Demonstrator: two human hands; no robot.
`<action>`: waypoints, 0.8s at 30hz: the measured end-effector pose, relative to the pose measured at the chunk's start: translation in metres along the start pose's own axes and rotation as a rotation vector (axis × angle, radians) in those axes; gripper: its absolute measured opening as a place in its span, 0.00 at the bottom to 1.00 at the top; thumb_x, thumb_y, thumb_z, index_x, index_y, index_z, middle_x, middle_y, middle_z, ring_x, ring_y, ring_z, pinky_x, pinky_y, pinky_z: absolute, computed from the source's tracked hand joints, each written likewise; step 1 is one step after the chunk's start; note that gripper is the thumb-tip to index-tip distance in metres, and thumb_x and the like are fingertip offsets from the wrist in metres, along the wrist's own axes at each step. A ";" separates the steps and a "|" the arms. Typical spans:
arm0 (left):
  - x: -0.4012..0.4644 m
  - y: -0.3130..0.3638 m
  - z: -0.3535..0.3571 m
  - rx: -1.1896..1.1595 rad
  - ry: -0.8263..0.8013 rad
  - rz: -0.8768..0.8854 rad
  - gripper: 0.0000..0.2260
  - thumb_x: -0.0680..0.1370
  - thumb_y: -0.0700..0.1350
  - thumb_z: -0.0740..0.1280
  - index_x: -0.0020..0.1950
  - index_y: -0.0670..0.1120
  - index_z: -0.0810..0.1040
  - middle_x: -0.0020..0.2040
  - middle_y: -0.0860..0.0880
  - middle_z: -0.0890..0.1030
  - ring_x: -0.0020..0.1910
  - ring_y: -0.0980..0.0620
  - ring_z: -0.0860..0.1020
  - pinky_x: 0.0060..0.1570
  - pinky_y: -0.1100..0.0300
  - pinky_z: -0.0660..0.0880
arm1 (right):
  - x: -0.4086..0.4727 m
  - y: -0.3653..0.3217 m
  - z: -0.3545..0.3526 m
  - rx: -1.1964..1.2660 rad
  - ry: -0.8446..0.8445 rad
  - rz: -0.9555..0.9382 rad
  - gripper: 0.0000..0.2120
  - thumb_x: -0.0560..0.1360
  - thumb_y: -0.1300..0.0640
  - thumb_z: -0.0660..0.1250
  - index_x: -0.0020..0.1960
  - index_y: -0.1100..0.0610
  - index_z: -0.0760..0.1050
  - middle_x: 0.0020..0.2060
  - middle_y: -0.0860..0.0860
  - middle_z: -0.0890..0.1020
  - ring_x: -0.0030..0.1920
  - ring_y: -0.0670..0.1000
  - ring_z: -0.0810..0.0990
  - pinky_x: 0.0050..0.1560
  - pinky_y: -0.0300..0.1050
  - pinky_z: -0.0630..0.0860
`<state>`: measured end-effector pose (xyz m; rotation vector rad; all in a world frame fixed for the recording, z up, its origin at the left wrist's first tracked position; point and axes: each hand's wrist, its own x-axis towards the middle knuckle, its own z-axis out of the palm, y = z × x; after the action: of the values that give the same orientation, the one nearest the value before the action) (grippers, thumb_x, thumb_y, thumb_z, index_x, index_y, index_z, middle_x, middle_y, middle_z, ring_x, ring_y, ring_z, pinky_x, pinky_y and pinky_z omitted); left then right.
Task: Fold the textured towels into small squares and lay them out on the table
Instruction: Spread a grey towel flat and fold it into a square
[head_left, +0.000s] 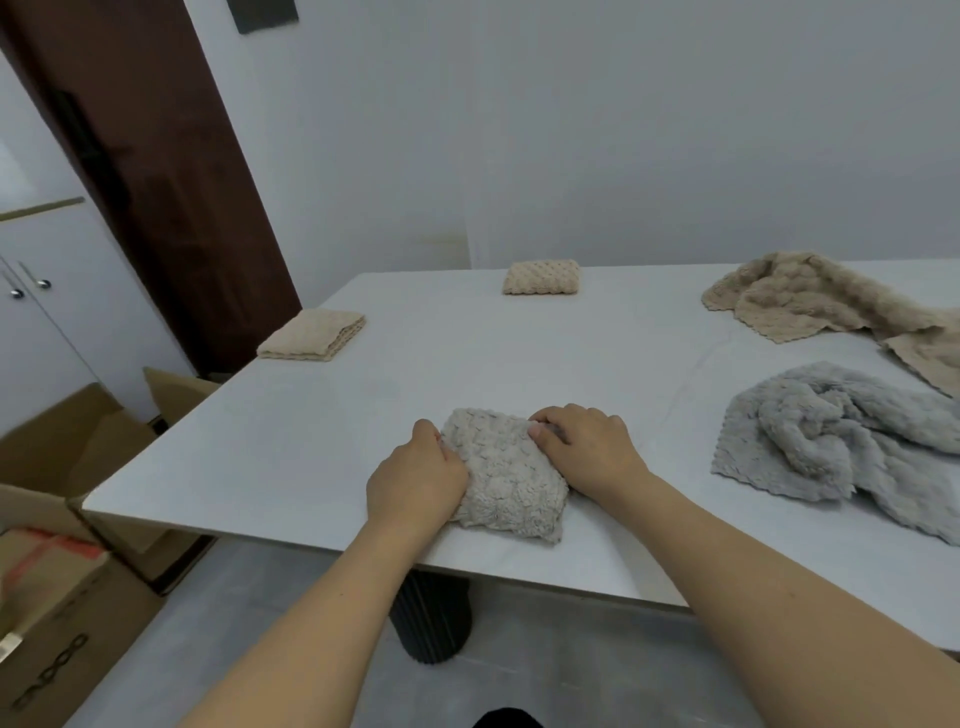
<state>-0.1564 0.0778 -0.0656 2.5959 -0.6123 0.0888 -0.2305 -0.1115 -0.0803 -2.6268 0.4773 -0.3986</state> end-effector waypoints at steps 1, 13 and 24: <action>-0.002 -0.002 -0.005 0.023 -0.037 -0.013 0.07 0.80 0.46 0.53 0.50 0.46 0.68 0.40 0.48 0.77 0.36 0.50 0.74 0.33 0.56 0.65 | -0.003 -0.004 0.001 -0.005 -0.009 -0.007 0.17 0.81 0.43 0.52 0.59 0.44 0.76 0.50 0.46 0.80 0.55 0.53 0.75 0.57 0.51 0.64; -0.019 -0.014 -0.023 0.160 -0.153 0.028 0.06 0.80 0.43 0.54 0.55 0.45 0.67 0.39 0.49 0.76 0.36 0.50 0.74 0.34 0.56 0.66 | -0.021 -0.018 0.003 0.013 -0.058 -0.060 0.17 0.81 0.42 0.51 0.58 0.44 0.77 0.46 0.46 0.80 0.53 0.52 0.76 0.56 0.51 0.65; 0.030 0.075 -0.039 0.178 0.045 0.198 0.17 0.80 0.45 0.56 0.68 0.45 0.68 0.64 0.44 0.72 0.60 0.42 0.70 0.56 0.49 0.65 | 0.003 0.021 -0.063 0.030 -0.020 0.043 0.18 0.81 0.46 0.54 0.67 0.51 0.72 0.63 0.53 0.74 0.64 0.57 0.69 0.64 0.50 0.64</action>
<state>-0.1605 0.0243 0.0060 2.6868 -0.8791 0.2768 -0.2550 -0.1531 -0.0354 -2.5851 0.5161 -0.3626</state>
